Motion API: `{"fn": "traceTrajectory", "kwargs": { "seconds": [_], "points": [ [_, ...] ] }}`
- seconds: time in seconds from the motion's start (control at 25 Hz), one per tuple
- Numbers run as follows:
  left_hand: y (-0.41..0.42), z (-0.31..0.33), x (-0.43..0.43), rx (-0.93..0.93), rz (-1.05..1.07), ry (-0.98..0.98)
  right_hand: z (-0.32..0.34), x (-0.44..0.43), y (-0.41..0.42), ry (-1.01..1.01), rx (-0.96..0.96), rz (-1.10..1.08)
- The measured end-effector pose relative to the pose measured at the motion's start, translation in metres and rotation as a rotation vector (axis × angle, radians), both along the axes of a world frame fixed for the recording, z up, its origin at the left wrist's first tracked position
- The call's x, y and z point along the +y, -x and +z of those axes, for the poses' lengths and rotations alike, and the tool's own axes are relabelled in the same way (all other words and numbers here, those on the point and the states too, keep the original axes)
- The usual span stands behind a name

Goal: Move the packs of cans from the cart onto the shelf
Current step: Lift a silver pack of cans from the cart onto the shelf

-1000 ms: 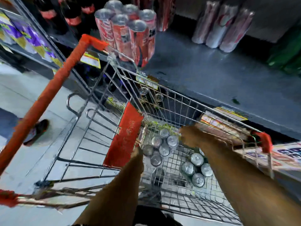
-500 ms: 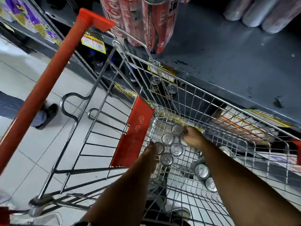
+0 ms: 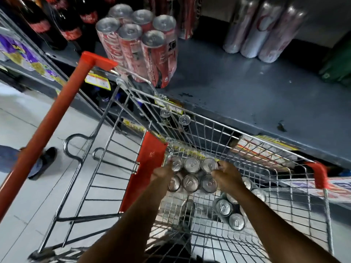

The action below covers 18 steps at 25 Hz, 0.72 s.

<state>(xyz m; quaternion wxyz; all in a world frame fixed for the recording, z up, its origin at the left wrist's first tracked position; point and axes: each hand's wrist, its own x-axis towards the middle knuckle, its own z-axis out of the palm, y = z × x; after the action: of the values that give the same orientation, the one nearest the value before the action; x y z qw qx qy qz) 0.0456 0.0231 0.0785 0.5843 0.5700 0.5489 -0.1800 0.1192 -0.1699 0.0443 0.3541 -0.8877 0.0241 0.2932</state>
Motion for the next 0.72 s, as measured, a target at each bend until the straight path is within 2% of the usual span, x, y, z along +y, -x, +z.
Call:
{"fn": "traceTrajectory", "kwargs": {
  "seconds": [0.08,0.16,0.24,0.4,0.52,0.72],
  "points": [
    [-0.005,0.02,0.003,-0.003,-0.069,-0.117,0.027,-0.008,-0.002,-0.168,-0.087,-0.079],
    [-0.012,0.056,0.002,-0.161,-0.035,-0.219,0.062,-0.014,-0.007,-0.317,-0.164,-0.154],
    [-0.02,0.096,0.002,-0.343,0.023,-0.205,0.099,-0.016,-0.015,-0.409,-0.247,-0.23],
    [-0.048,0.165,0.003,-0.581,0.017,-0.132,0.177,-0.017,-0.037,-0.593,-0.435,-0.353],
    [-0.08,0.192,0.002,-0.737,-0.029,-0.116,0.216,-0.019,-0.055,-0.65,-0.528,-0.421],
    [-0.141,0.205,0.004,-0.787,-0.078,-0.197,0.234,-0.011,-0.1,-0.616,-0.55,-0.456]
  ]
}}
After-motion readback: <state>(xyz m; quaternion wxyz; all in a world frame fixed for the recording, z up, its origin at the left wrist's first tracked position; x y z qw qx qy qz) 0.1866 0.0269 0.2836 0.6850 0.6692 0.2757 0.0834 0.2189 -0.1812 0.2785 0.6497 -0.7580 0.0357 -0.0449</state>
